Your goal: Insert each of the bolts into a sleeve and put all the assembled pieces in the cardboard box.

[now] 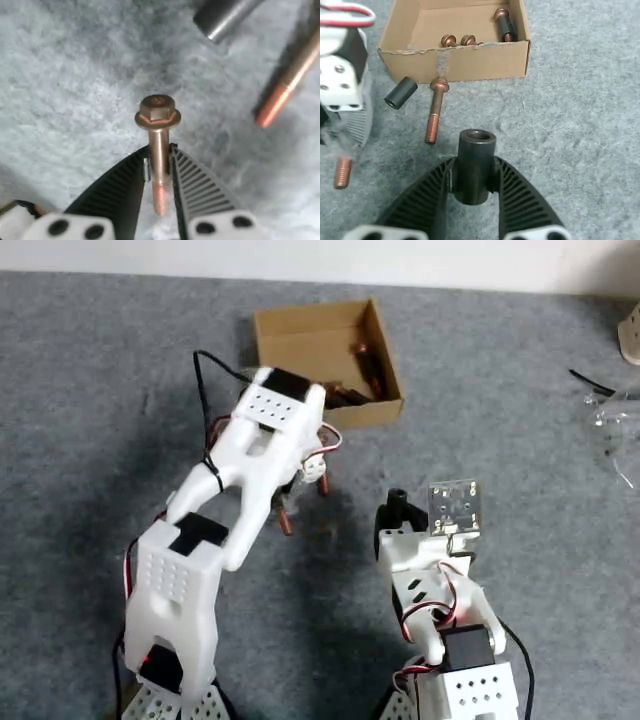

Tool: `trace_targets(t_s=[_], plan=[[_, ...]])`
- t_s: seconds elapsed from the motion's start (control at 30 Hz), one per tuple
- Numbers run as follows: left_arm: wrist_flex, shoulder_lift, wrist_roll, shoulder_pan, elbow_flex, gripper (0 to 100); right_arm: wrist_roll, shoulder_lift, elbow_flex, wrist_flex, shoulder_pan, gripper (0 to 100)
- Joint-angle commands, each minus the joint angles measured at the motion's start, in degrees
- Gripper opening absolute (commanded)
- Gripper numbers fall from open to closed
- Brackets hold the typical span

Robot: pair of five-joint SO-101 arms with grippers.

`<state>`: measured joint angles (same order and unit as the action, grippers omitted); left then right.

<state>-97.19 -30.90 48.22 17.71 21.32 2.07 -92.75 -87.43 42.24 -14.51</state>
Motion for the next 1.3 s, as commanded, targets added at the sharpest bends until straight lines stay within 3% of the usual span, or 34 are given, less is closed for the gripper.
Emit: trace_targets(t_s=[0.0, 0.33, 1.03, 1.13, 1.27], plan=[[-1.6, 6.4, -3.6, 1.7, 2.7, 0, -1.0, -1.1, 0.6, -2.2, 0.4, 0.5], [-1.4, 26.3, -6.5, 1.8, -10.5, 0, -1.0, -1.1, 0.6, -2.2, 0.5, 0.5], [41.2, 74.9, -6.6, 1.3, -62.5, 0, -0.9, -1.1, -1.2, -6.7, 0.3, 0.5], [47.7, 81.9, -12.3, 1.3, -69.8, 0, -0.9, -1.2, -1.2, -6.7, 0.3, 0.5], [59.3, 91.3, -26.3, 1.3, -81.5, 0, -0.9, -1.2, -1.2, -6.7, 0.2, 0.5]])
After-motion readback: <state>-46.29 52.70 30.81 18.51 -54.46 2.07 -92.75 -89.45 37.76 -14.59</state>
